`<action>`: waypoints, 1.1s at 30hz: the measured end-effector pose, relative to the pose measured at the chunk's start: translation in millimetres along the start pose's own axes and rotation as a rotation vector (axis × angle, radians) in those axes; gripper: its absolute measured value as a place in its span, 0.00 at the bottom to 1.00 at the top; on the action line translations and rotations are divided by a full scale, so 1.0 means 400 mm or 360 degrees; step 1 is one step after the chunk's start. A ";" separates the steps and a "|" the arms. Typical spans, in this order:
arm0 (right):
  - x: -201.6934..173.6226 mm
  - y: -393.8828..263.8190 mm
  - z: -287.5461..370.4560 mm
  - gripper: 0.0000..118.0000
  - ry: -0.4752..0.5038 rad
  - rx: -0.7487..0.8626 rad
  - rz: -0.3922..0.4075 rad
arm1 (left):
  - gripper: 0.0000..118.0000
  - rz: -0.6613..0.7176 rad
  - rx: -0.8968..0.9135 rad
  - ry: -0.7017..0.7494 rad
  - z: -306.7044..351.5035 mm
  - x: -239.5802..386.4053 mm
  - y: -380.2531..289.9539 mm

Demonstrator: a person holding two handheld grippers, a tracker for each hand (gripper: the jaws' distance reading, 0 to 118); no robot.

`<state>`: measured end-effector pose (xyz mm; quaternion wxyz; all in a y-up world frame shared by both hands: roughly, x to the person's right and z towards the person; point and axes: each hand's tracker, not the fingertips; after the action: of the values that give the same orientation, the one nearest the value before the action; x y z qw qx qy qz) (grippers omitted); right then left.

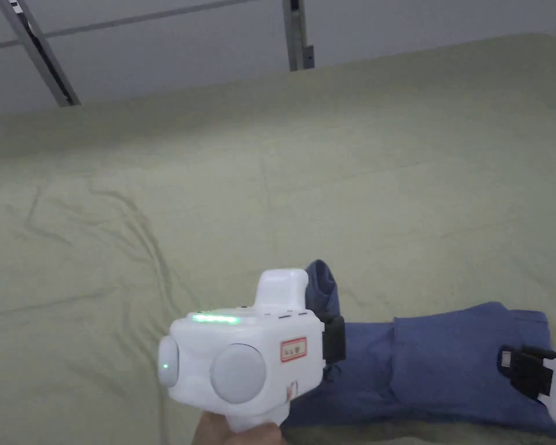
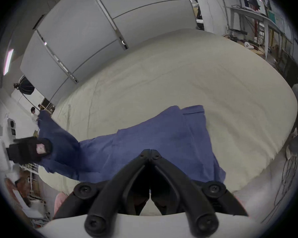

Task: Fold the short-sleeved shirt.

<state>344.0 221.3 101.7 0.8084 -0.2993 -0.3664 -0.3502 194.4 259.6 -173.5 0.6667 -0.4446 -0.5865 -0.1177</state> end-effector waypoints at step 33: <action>0.096 -0.019 0.015 0.00 0.0008 0.0016 -0.0118 | 0.11 0.0105 -0.0335 0.0088 -0.309 0.060 -0.143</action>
<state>354.5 208.2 137.6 0.7973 -0.2808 -0.3770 -0.3787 246.2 145.2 -116.1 0.6358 -0.5277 -0.5373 -0.1689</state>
